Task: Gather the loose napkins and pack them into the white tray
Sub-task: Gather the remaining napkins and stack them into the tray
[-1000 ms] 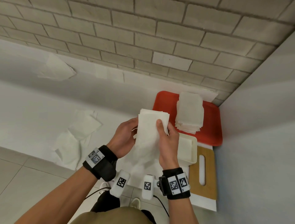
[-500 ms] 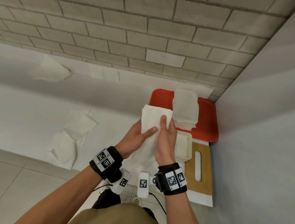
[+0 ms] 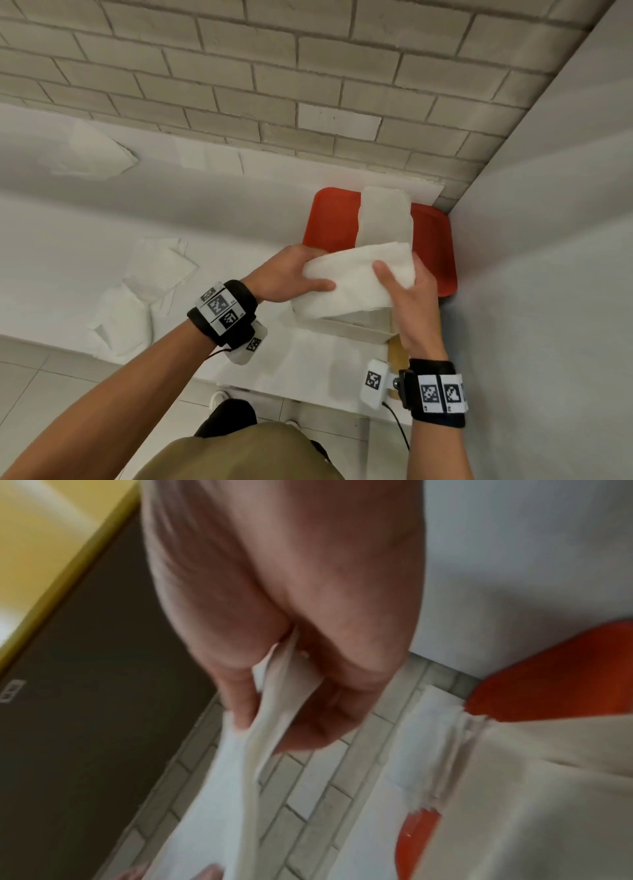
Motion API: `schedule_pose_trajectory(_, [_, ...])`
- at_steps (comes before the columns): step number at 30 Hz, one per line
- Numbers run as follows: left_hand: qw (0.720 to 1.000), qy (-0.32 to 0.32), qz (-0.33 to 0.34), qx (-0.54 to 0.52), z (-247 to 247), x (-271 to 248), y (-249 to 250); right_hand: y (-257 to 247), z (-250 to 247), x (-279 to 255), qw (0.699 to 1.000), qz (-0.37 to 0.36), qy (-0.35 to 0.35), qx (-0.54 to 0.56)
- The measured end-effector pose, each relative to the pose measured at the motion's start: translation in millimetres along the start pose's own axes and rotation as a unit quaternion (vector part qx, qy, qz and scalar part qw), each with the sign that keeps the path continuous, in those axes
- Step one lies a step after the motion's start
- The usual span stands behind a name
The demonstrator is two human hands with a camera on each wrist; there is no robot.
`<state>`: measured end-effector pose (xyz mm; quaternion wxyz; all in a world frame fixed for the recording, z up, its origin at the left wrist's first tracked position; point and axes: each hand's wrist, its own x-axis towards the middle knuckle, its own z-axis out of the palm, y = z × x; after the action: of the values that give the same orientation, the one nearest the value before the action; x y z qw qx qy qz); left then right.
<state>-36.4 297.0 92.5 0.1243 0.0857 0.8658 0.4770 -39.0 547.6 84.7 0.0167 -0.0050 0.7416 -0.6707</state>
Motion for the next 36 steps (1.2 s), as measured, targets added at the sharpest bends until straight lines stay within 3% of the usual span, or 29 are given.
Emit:
schedule_pose_trajectory(3, [0.993, 0.105, -0.054, 0.009, 20, 14, -25, 31, -4, -2, 0.984, 0.054, 0.113, -0.128])
schedule_pose_trajectory(5, [0.989, 0.117, -0.078, 0.051, 41, 21, -38, 51, 2, -4, 0.95, 0.055, 0.137, -0.276])
schedule_pose_trajectory(10, [0.971, 0.093, -0.08, 0.203, 75, 25, -49, 78, 11, -1, 0.861, -0.047, 0.138, -0.487])
schedule_pose_trajectory(14, [0.947, 0.093, -0.076, 0.297, 76, 24, -51, 78, 12, 5, 0.818, 0.019, 0.07, -0.571])
schedule_pose_trajectory(16, [0.931, 0.112, -0.03, 0.345, 71, 22, -50, 73, 9, 2, 0.804, 0.026, 0.065, -0.591])
schedule_pose_trajectory(17, [0.928, 0.125, 0.013, 0.351, 69, 23, -48, 69, 9, 1, 0.806, 0.003, 0.084, -0.587])
schedule_pose_trajectory(19, [0.929, 0.087, 0.077, 0.351, 68, 27, -44, 63, 11, 0, 0.829, -0.037, 0.079, -0.552])
schedule_pose_trajectory(21, [0.919, -0.023, 0.052, 0.39, 68, 32, -39, 63, 18, 3, 0.859, 0.009, -0.024, -0.512])
schedule_pose_trajectory(23, [0.895, -0.089, 0.002, 0.436, 66, 35, -39, 68, 26, 9, 0.844, 0.105, -0.116, -0.512])
schedule_pose_trajectory(24, [0.898, -0.091, 0.0, 0.431, 63, 34, -41, 69, 29, 12, 0.838, 0.127, -0.129, -0.514])
schedule_pose_trajectory(26, [0.927, -0.043, 0.021, 0.373, 52, 28, -47, 64, 34, 15, 0.838, 0.112, -0.102, -0.524])
schedule_pose_trajectory(29, [0.965, 0.1, 0.03, 0.242, 17, -1, -69, 44, 55, 6, 0.862, 0.009, 0.003, -0.507])
schedule_pose_trajectory(32, [0.953, 0.215, -0.037, 0.209, -35, -42, -123, 29, 100, -9, 0.901, -0.081, 0.002, -0.426])
schedule_pose_trajectory(34, [0.931, 0.257, -0.131, 0.222, -74, -74, -168, 31, 141, -13, 0.911, -0.116, -0.059, -0.392])
schedule_pose_trajectory(36, [0.897, 0.271, -0.255, 0.24, -107, -105, -210, 36, 186, -15, 0.903, -0.135, -0.123, -0.39])
